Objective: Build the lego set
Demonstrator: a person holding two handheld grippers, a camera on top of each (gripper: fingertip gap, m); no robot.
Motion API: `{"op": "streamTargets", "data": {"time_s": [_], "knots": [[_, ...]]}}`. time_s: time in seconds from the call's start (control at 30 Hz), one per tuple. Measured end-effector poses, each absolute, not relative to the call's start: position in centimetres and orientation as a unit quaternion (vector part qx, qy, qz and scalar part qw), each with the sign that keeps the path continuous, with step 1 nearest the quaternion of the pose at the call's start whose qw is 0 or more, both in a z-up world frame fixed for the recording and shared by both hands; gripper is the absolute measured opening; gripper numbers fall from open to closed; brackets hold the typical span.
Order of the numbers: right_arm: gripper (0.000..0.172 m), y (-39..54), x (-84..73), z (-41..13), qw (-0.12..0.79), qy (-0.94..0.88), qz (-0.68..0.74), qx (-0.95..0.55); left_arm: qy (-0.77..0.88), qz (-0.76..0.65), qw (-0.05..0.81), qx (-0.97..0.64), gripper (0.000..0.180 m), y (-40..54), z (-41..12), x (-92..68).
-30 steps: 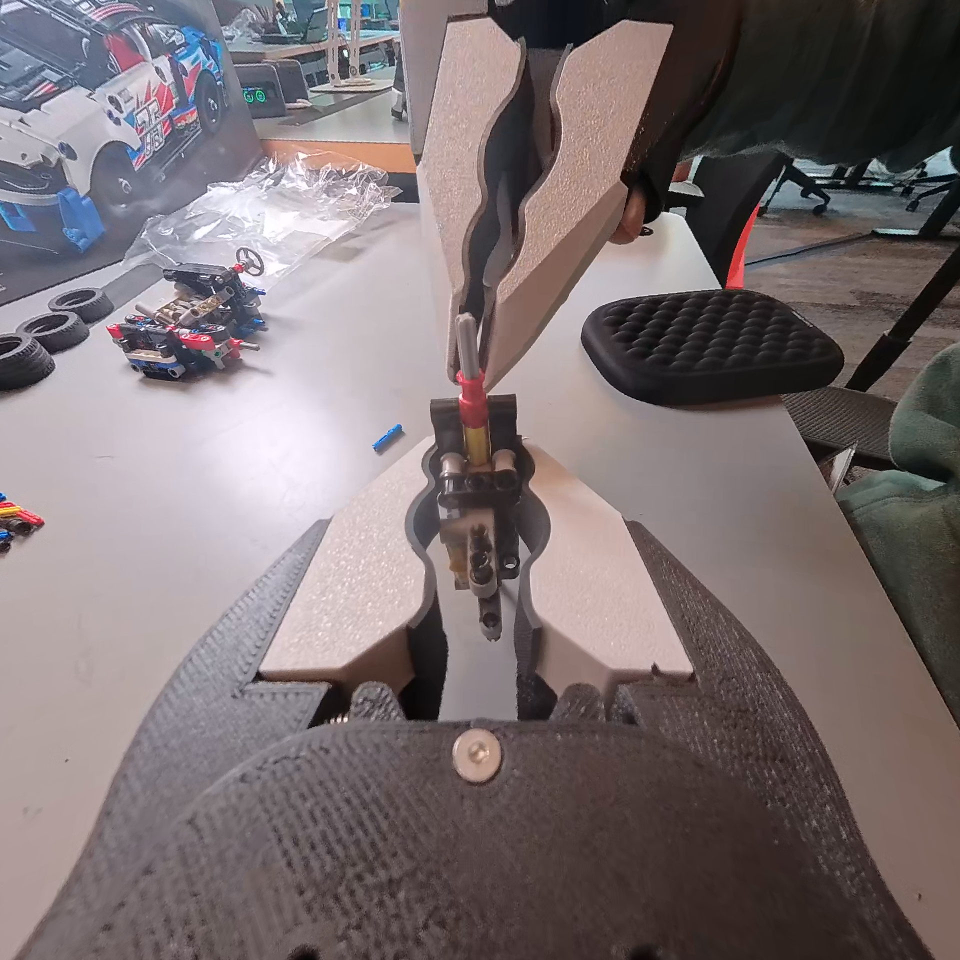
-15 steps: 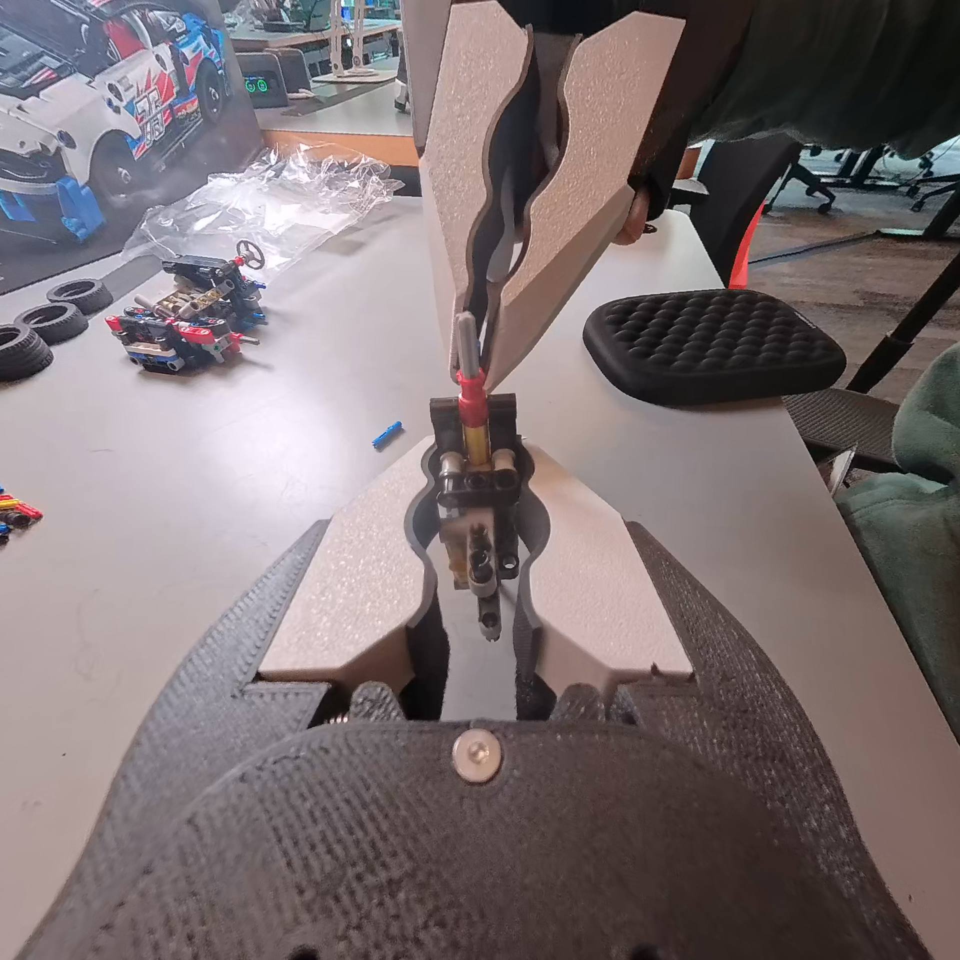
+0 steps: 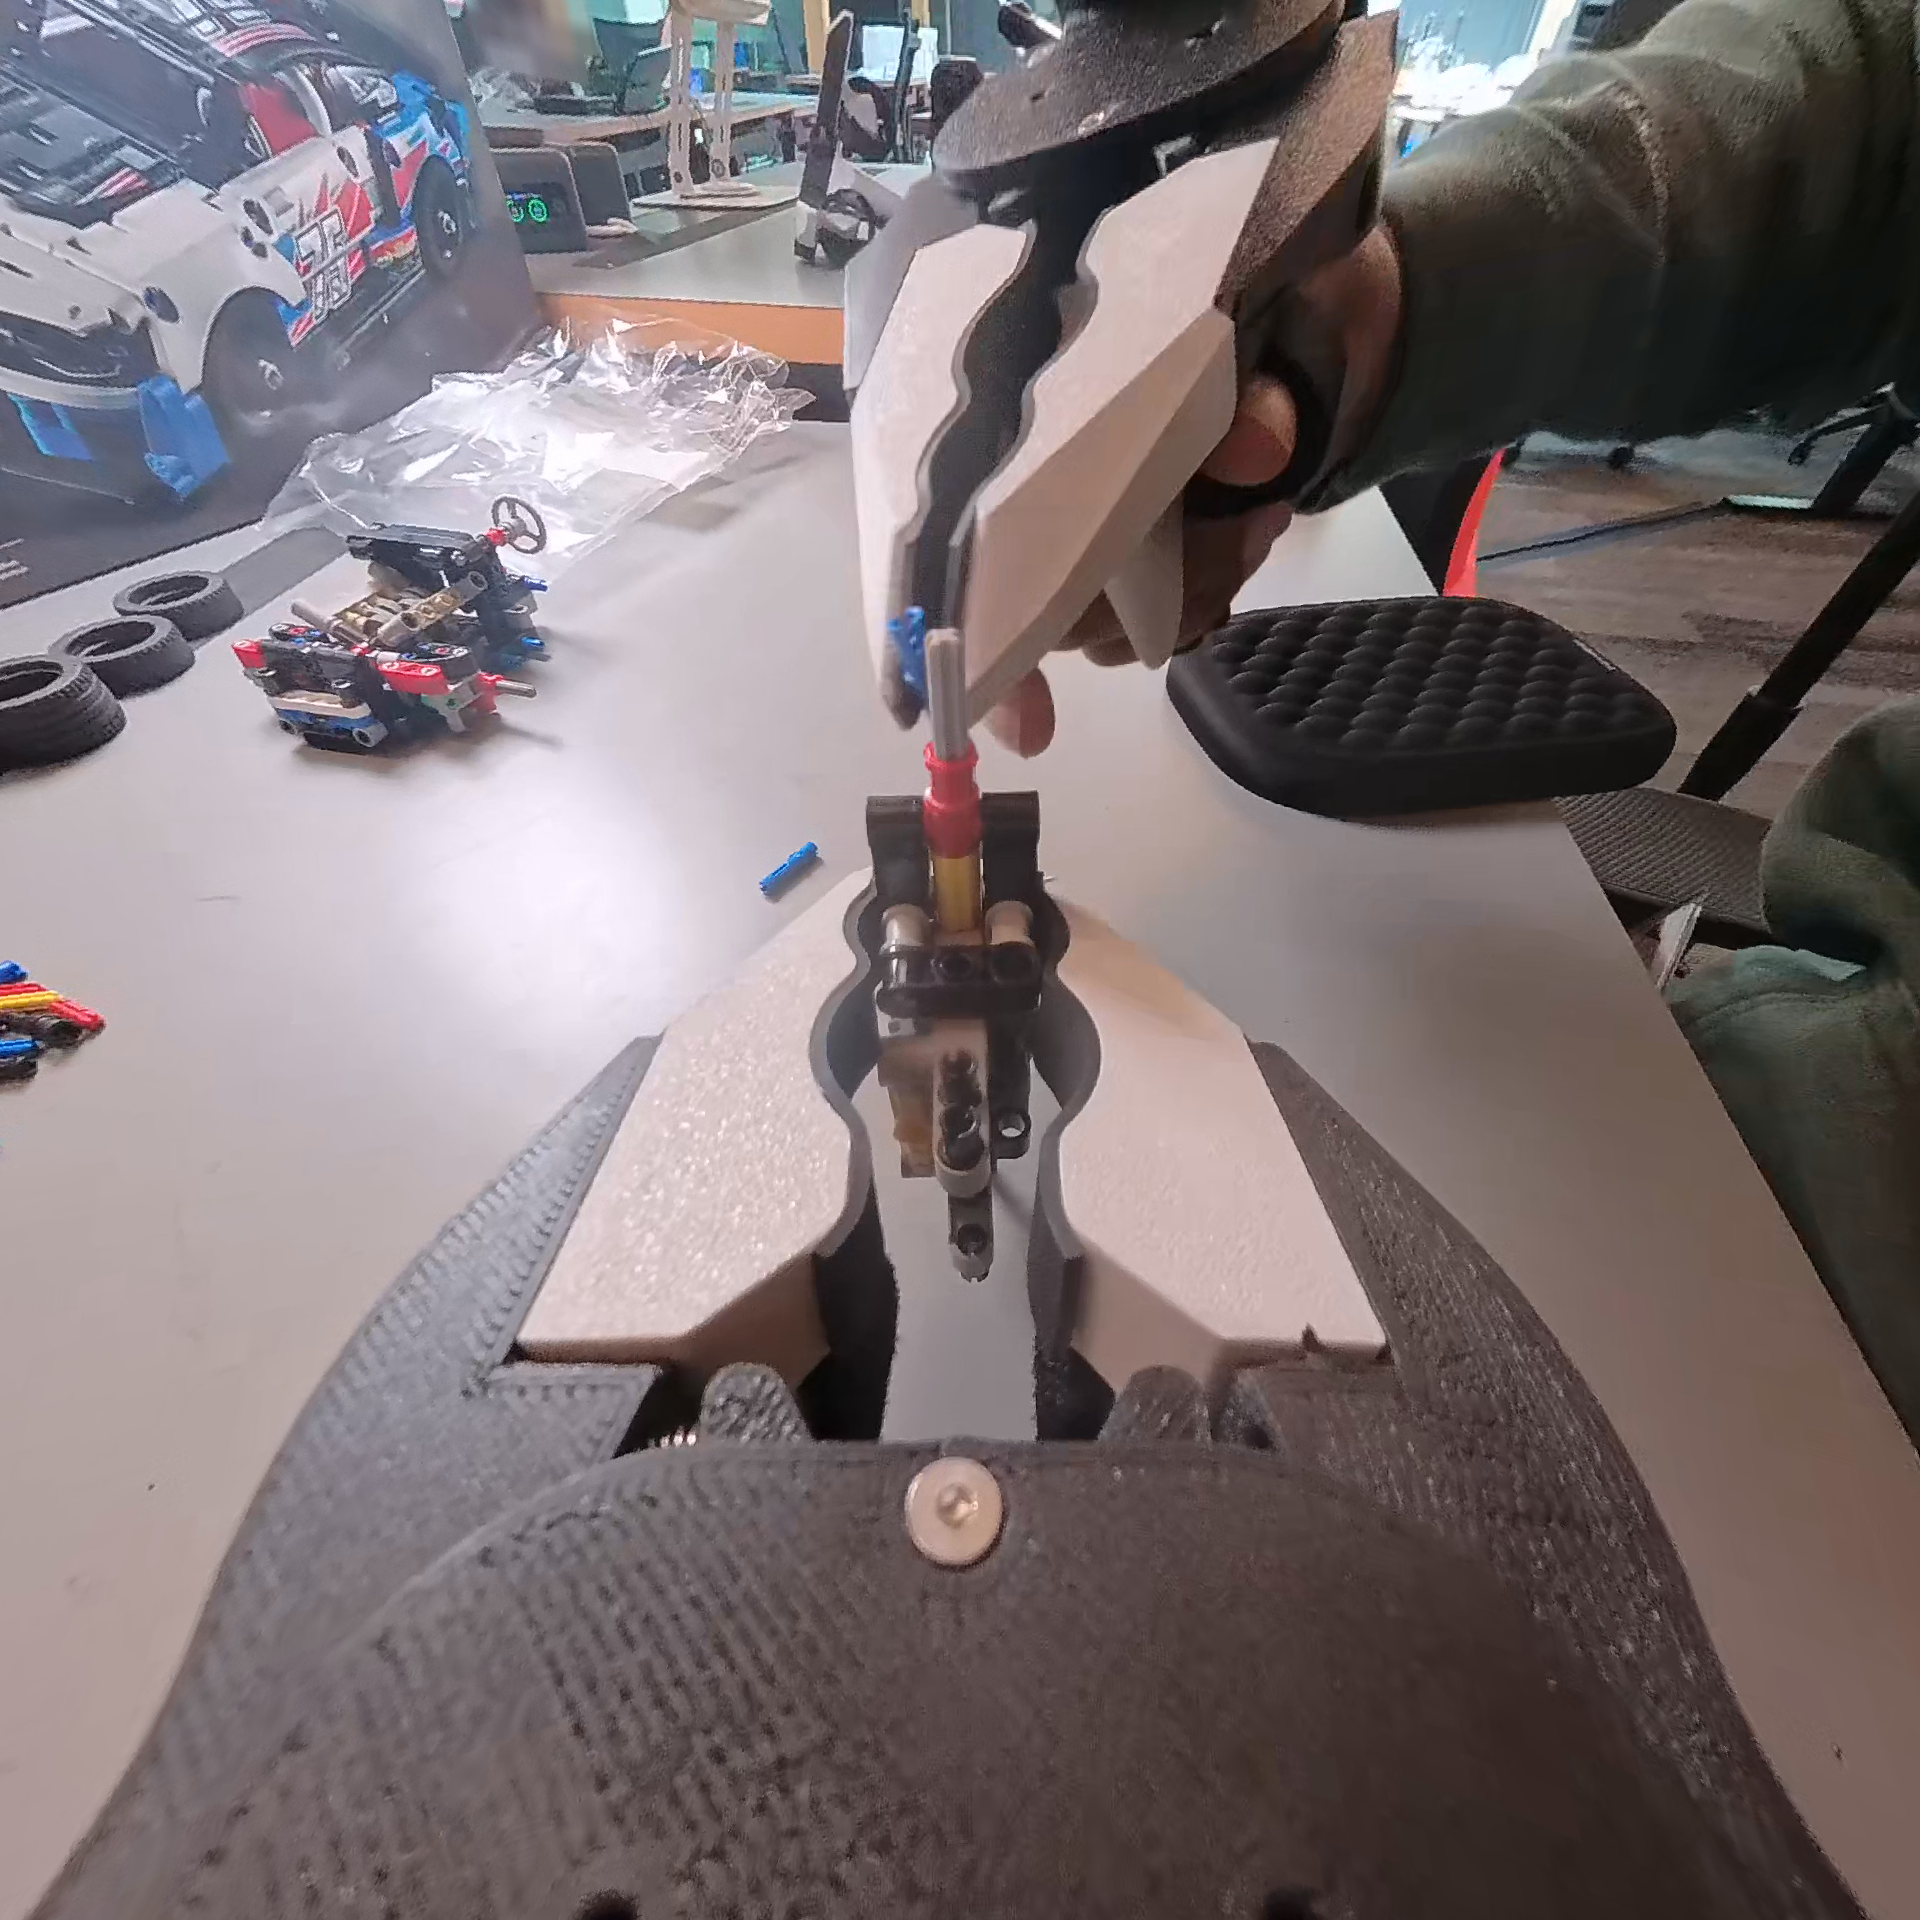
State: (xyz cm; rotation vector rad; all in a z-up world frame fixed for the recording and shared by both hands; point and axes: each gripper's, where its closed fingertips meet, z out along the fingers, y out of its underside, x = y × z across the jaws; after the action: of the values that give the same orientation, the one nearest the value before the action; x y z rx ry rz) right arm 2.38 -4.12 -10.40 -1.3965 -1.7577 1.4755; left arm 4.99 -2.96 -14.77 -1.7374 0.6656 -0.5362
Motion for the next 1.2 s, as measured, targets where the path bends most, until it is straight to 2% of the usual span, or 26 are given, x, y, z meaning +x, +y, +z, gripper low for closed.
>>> {"op": "streamTargets", "data": {"time_s": [0.4, 0.63, 1.0, 1.2], "knots": [[0.004, -4.6, 2.7, -12.3, 0.270, -0.692, 0.477, -0.469, 0.284, -0.240, 0.574, -0.729, 0.024, -3.2, -14.7, 5.0], [0.015, -4.9, 3.1, -12.0, 0.258, -0.759, 0.416, -0.429, 0.291, -0.235, 0.575, -0.728, 0.024, -3.3, -14.7, 5.0], [0.022, -5.0, 3.4, -11.6, 0.185, -0.921, 0.173, -0.296, 0.276, -0.234, 0.558, -0.747, 0.024, -3.0, -14.8, 4.6], [0.028, -4.7, 2.7, -12.3, 0.224, -0.918, 0.124, -0.302, 0.251, -0.240, 0.546, -0.763, 0.024, -2.7, -14.9, 3.9]]}}
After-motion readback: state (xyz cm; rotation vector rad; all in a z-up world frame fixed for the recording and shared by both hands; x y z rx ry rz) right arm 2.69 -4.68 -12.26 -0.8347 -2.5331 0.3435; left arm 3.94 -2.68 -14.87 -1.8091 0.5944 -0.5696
